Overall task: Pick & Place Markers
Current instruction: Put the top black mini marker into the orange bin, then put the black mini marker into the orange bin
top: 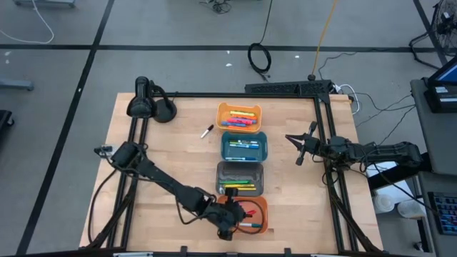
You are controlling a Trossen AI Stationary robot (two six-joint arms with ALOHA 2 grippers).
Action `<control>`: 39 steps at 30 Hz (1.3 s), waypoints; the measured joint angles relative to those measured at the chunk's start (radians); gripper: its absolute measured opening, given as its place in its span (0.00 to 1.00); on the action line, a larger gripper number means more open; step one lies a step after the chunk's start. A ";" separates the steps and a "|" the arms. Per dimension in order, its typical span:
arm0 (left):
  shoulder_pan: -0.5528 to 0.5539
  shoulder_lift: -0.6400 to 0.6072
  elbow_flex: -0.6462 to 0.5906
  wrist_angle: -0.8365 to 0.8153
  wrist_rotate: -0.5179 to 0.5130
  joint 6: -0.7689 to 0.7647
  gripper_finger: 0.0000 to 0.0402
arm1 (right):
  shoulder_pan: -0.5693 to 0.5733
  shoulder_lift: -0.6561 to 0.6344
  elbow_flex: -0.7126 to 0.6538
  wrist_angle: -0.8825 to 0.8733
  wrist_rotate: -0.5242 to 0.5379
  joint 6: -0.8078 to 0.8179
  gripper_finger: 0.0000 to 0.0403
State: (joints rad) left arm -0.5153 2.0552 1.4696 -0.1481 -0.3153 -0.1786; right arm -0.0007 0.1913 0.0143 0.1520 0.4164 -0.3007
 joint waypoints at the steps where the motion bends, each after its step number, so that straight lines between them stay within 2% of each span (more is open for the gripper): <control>1: 0.002 0.000 0.000 0.000 0.003 0.000 0.14 | 0.000 0.000 0.000 0.000 0.000 0.000 0.03; 11: 0.003 0.000 0.000 0.009 0.003 -0.018 0.32 | 0.000 0.000 0.000 0.000 0.000 0.000 0.03; 15: 0.005 -0.002 0.000 0.006 0.002 0.002 0.36 | 0.000 0.000 0.000 0.000 0.000 0.000 0.03; 19: 0.007 -0.065 -0.001 -0.057 -0.005 0.056 0.36 | 0.000 0.000 0.000 0.000 0.000 0.000 0.03; 24: 0.010 -0.185 0.000 -0.223 -0.107 0.068 0.37 | 0.000 0.000 0.000 0.000 0.000 0.000 0.03; 29: 0.022 -0.290 0.000 -0.451 -0.296 0.030 0.37 | 0.000 0.000 0.000 0.000 0.000 0.000 0.03; 33: 0.050 -0.338 0.000 -0.648 -0.419 -0.067 0.37 | 0.000 0.000 0.000 0.000 0.000 0.000 0.03; 39: 0.136 -0.357 -0.034 -0.870 -0.537 -0.247 0.37 | 0.000 0.000 0.000 0.000 0.000 0.000 0.03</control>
State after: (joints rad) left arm -0.3795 1.6978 1.4357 -1.0183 -0.8522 -0.4256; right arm -0.0008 0.1913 0.0143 0.1520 0.4162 -0.3004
